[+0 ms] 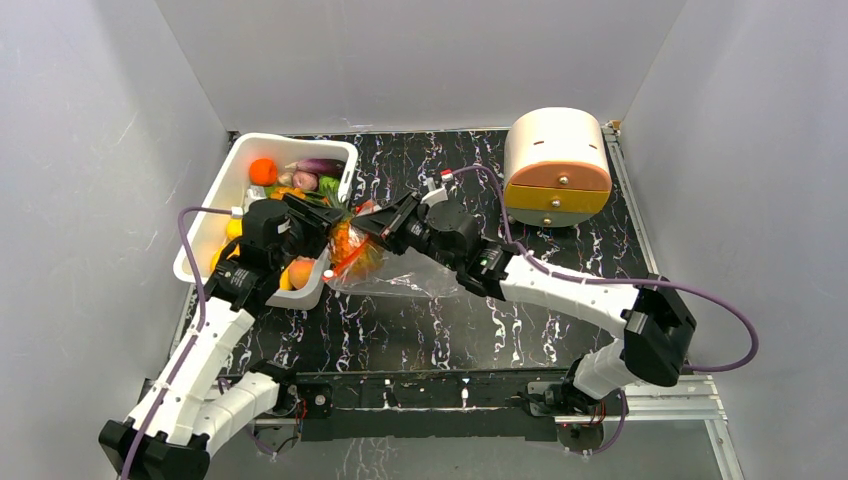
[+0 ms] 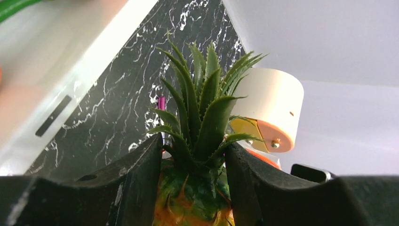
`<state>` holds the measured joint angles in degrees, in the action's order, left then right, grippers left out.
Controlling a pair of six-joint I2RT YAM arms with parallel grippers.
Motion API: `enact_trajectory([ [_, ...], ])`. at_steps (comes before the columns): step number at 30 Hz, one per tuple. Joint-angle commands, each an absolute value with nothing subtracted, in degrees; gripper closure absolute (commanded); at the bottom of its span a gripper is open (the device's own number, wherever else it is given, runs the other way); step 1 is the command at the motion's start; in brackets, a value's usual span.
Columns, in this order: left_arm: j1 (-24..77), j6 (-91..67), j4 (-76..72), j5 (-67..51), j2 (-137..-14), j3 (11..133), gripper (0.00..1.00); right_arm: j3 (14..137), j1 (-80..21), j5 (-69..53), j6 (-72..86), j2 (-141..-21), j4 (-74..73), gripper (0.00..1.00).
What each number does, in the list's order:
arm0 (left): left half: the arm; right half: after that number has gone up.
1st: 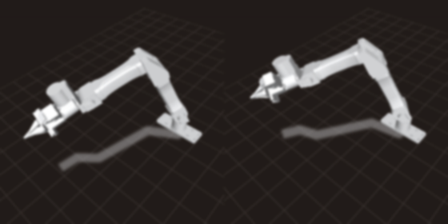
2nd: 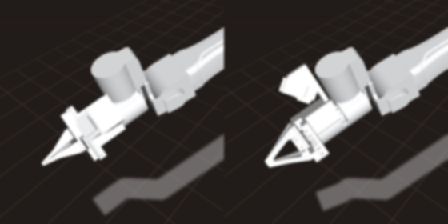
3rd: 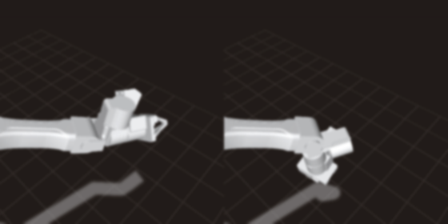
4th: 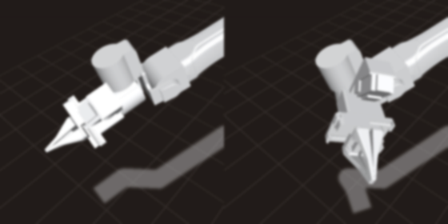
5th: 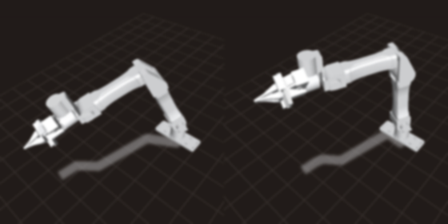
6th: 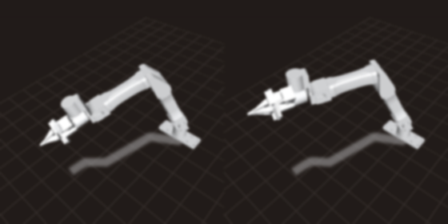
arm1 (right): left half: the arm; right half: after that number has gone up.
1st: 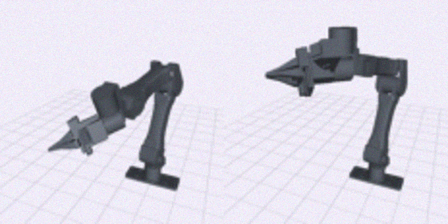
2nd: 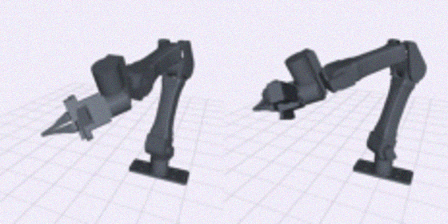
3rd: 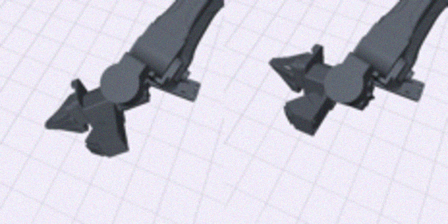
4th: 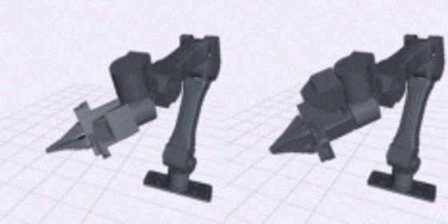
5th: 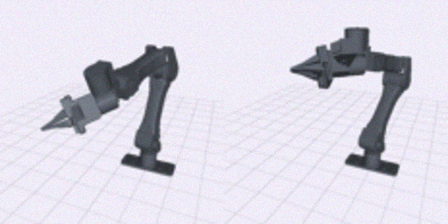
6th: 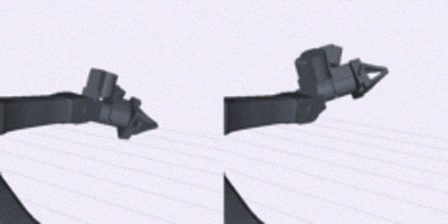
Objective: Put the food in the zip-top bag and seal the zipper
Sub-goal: Place the fake fruit in the zipper food storage bag.
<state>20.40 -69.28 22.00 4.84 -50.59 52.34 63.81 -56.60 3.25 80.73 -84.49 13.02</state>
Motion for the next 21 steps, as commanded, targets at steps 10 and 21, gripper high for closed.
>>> enact_trajectory([
  [10, 20.6, -85.5, 30.2, 6.9, -44.9, 55.7, 1.0, 58.6, -57.5, 6.9, 77.1, -78.1, 17.7, 1.0],
  [21, 20.6, -80.5, 29.4, 5.4, -44.6, 56.8, 1.0, 58.0, -58.1, 5.9, 81.1, -78.4, 22.6, 1.0],
])
